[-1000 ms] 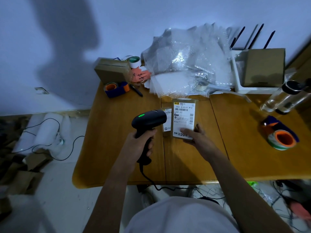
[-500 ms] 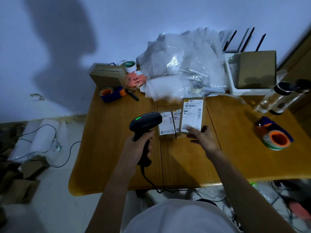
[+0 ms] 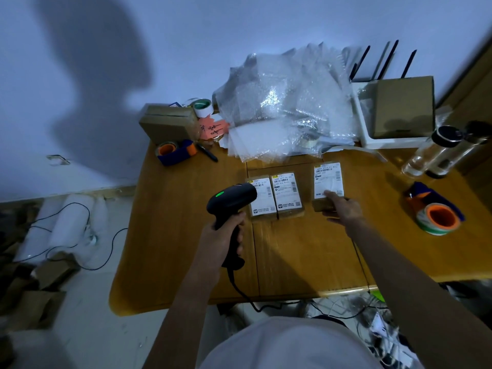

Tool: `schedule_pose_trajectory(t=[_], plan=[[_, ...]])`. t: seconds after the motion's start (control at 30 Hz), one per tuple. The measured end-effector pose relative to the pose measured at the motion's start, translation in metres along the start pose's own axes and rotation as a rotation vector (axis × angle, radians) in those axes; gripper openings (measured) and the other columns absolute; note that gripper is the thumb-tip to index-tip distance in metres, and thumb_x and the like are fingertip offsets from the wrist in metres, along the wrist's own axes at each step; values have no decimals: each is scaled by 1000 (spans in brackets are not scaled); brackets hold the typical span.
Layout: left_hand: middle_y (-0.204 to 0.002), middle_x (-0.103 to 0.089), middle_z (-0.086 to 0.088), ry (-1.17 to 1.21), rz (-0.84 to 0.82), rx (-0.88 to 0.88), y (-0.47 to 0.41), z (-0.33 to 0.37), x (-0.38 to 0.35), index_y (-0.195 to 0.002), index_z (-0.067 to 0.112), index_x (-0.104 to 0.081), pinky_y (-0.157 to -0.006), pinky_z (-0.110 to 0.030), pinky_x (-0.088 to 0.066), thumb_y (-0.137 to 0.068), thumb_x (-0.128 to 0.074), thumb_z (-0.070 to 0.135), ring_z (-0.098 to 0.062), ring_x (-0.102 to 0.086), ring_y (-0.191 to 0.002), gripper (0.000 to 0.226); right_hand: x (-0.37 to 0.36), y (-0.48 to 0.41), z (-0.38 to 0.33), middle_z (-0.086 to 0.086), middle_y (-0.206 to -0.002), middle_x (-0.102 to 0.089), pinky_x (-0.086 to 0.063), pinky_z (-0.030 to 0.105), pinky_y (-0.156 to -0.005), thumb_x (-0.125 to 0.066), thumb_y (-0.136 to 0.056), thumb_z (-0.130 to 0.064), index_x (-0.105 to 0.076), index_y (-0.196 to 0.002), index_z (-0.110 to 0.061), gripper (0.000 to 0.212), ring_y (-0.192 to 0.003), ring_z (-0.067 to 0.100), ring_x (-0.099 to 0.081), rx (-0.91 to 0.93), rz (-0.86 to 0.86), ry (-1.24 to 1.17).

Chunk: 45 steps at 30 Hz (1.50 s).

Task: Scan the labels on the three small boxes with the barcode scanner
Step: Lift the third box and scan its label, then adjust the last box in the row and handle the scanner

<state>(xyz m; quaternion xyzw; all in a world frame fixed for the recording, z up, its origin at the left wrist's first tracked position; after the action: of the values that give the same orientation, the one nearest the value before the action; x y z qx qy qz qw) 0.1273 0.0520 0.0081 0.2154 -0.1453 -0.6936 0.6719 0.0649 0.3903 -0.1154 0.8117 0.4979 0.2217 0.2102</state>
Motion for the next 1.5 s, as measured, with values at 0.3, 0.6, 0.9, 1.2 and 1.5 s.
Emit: schedule_pose_trajectory(t=[0.3, 0.6, 0.9, 1.2, 1.5], plan=[[-63, -56, -5, 2, 23, 16, -1, -5, 1, -90, 9, -66, -51, -26, -46, -91, -71, 32, -16, -51, -49, 24, -9, -23, 9, 18, -112, -69, -56, 35, -63, -75, -87, -37, -62, -115, -4, 45, -82, 28, -67, -94, -69, 12], [-64, -58, -6, 3, 59, 40, -4, -10, 9, -91, 8, -66, -55, -30, -46, -88, -74, 35, -17, -52, -51, 28, -19, -46, 27, 18, -122, -67, -53, 31, -58, -76, -85, -40, -56, -131, -4, 62, -96, 29, -69, -137, -74, 9], [-62, -56, -6, 10, 84, 51, -8, -10, 10, -90, 6, -66, -51, -27, -45, -90, -72, 31, -17, -51, -49, 25, -25, -50, 30, 15, -127, -66, -51, 29, -58, -67, -94, -36, -50, -138, -9, 54, -86, 24, -68, -138, -86, 4], [-62, -57, -5, -7, 100, 57, -11, -12, 13, -87, 7, -67, -51, -26, -46, -91, -72, 30, -15, -52, -48, 24, -26, -49, 37, 16, -137, -60, -49, 44, -84, -61, -97, -41, -41, -146, -13, 59, -97, 30, -64, -130, -52, 86], [-64, -58, -6, -16, 84, 53, -13, -13, 11, -90, 8, -66, -53, -27, -46, -89, -73, 33, -15, -53, -50, 26, -26, -51, 37, 18, -140, -56, -49, 42, -81, -53, -101, -42, -38, -148, -15, 56, -105, 33, -59, -97, -95, 211]])
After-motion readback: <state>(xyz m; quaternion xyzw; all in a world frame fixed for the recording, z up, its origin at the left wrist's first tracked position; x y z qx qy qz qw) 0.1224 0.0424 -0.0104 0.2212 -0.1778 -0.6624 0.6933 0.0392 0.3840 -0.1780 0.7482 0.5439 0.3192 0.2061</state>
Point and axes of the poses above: each hand's wrist, its own y-axis away from the middle knuckle, its own x-axis out of the back of the hand, z = x × y, the point moved 7 cm from there along -y, towards the middle knuckle
